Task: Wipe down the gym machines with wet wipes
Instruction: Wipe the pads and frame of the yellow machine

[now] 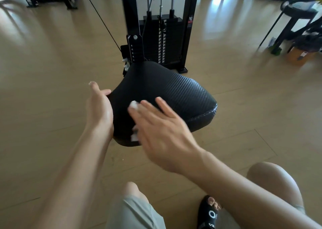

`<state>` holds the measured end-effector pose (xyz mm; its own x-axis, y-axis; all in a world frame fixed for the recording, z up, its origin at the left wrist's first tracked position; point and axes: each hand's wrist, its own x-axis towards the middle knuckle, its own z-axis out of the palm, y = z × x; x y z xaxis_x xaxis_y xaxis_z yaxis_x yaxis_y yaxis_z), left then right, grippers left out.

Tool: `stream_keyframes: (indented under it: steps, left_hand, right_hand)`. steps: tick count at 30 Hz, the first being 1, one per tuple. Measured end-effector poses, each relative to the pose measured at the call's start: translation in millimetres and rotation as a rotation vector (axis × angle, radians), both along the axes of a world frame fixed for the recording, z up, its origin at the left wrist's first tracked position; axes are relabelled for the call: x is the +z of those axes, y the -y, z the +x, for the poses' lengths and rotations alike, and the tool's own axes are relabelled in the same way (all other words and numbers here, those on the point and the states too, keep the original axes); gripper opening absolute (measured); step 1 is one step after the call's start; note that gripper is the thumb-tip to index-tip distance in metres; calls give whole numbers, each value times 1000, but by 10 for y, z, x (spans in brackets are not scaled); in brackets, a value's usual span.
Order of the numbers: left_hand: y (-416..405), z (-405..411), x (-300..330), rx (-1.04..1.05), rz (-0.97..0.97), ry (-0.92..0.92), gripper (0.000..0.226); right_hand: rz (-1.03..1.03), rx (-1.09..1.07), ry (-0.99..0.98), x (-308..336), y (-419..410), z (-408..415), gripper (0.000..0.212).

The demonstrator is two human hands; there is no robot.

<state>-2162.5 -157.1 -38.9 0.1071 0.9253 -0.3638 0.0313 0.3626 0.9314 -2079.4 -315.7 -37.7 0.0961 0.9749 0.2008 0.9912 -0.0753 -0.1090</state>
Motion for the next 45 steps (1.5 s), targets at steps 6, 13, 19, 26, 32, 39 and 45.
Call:
stream_keyframes:
  steps: [6,13,19,26,32,39,45]
  left_hand:
    - [47,9,33,-30,1,-24,70]
    - [75,20,33,-2,-6,-44,73]
    - [76,37,42,23,-21,-30,67]
    - [80,28,-22,129,81,34,66]
    - [140,35,-29,250,189,57,55]
    - [139,39,17,328,181,94,52]
    - [123,-9,44,351,93,278,57]
  right_hand:
    - [-58,-481,-159,-99,426,1087,59]
    - [-15,-566,-318,-42,473,830,57]
    - [-282,-500,-275,152,-11,1264,47]
    - [-478,-387,-226,46,-1654,1558,60]
    - [-415,-218,-157,23,-2172,1167,61]
    - [-420,234,-40,136,-1938,560,52]
    - [-334,532,-18,230,-880,216,54]
